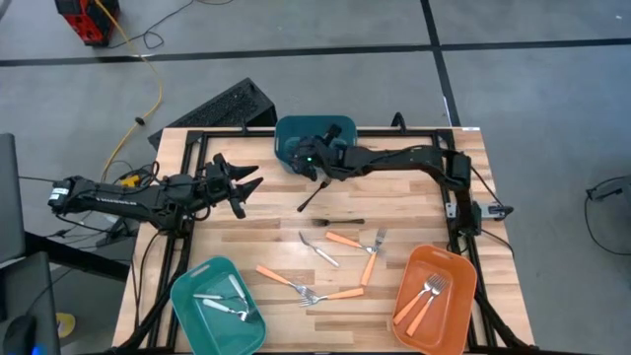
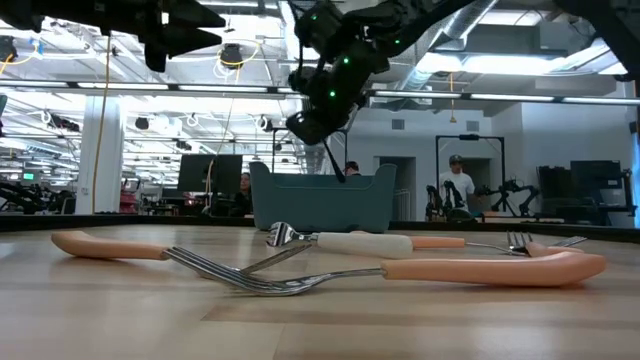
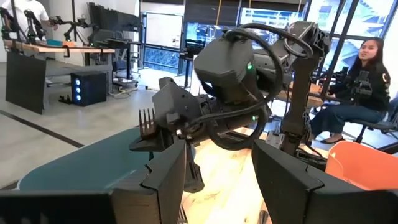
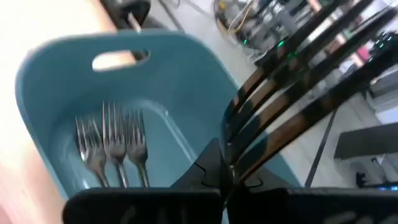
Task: Sort silverware by color (type)
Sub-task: Put the black fork into the blue bin
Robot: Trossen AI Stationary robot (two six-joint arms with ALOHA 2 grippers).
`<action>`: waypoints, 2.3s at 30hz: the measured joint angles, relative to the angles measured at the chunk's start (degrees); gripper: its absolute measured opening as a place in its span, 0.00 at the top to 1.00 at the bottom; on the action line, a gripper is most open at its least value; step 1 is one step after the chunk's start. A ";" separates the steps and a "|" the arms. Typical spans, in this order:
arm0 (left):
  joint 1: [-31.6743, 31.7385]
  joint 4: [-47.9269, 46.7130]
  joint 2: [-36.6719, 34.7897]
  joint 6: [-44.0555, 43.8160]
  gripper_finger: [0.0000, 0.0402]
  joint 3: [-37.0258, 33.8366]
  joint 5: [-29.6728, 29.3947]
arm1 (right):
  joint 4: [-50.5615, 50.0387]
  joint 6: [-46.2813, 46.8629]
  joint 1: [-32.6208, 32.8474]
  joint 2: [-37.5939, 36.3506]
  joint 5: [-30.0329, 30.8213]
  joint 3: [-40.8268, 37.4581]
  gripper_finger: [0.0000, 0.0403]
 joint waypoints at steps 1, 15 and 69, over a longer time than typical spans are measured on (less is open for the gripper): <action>0.00 -0.11 0.00 0.00 0.58 0.00 0.00 | -0.55 0.60 -0.17 0.03 -0.12 0.05 0.96; -0.02 -0.13 0.00 -1.77 0.58 0.00 0.39 | -0.65 5.30 -2.95 7.46 1.31 -0.30 0.96; -0.04 -1.26 0.04 -2.51 0.58 0.00 0.26 | 0.31 6.35 -6.59 8.42 -6.58 -0.32 0.77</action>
